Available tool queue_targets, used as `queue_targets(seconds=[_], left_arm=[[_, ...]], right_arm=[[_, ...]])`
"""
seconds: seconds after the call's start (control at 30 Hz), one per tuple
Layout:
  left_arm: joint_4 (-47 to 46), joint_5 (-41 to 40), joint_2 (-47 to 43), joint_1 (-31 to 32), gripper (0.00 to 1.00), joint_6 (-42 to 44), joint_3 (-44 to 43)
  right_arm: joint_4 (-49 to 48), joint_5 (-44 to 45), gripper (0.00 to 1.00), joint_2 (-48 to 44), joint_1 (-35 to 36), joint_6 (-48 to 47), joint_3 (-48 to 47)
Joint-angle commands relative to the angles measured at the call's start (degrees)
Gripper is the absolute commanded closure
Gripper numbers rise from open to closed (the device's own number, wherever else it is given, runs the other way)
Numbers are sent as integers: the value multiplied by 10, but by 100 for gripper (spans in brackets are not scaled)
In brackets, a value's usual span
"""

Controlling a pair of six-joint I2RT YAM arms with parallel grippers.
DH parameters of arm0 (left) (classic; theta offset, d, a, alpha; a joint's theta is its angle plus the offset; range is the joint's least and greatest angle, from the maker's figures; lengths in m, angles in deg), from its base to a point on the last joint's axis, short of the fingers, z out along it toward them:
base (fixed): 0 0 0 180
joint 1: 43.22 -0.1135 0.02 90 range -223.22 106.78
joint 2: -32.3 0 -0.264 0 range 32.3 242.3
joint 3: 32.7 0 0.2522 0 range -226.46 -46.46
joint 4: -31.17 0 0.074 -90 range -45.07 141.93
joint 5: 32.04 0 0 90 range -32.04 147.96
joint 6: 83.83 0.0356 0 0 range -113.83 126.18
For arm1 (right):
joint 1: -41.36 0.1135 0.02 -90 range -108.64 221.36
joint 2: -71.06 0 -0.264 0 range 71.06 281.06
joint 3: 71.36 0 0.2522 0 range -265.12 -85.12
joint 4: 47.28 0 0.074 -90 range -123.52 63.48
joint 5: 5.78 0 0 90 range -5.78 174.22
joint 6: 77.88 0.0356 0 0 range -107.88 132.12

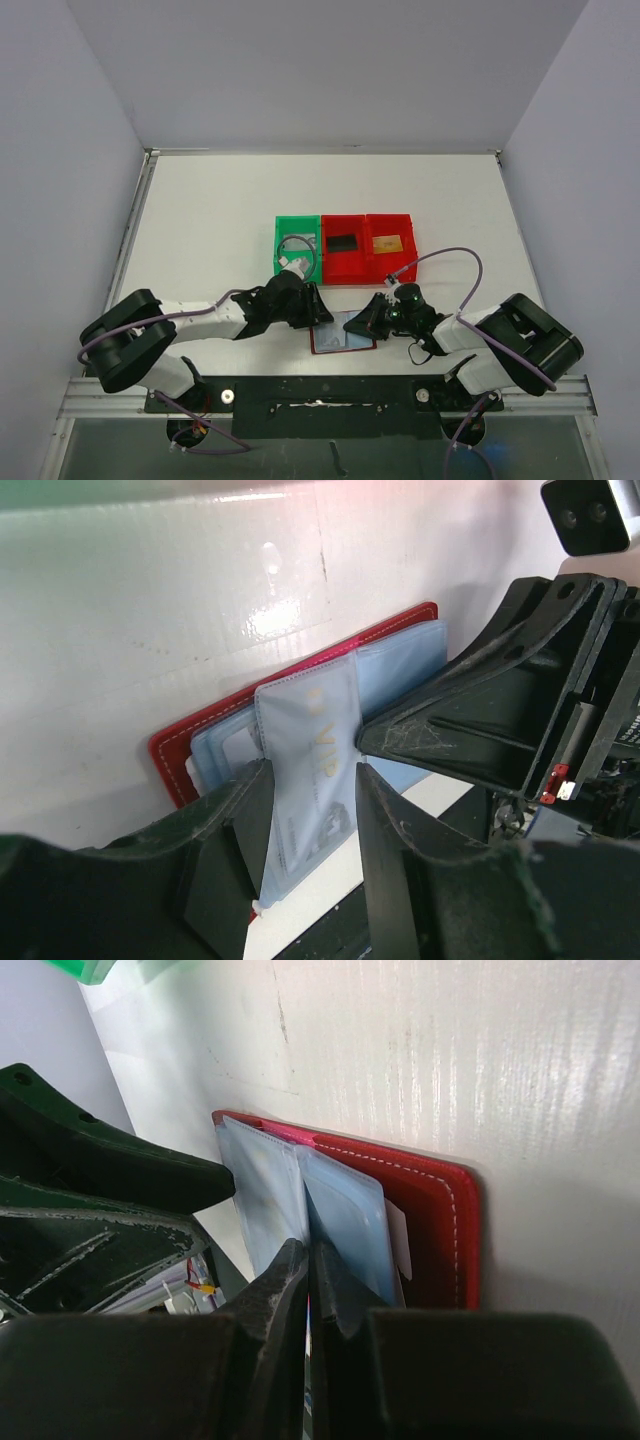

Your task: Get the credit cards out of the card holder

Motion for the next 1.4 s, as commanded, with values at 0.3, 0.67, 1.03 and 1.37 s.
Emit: queue_targets(seconds=[0.3, 0.67, 1.03, 1.37], left_arm=[[54, -28, 16, -11, 61, 81, -74], [70, -12, 61, -11, 60, 119, -118], [98, -6, 56, -11, 60, 124, -123], [118, -22, 81, -10, 60, 144, -147]], right_arm=[[77, 71, 100, 31, -15, -29, 36], [85, 74, 100, 25, -16, -31, 35], [91, 75, 100, 27, -16, -36, 29], [99, 79, 100, 22, -16, -34, 30]])
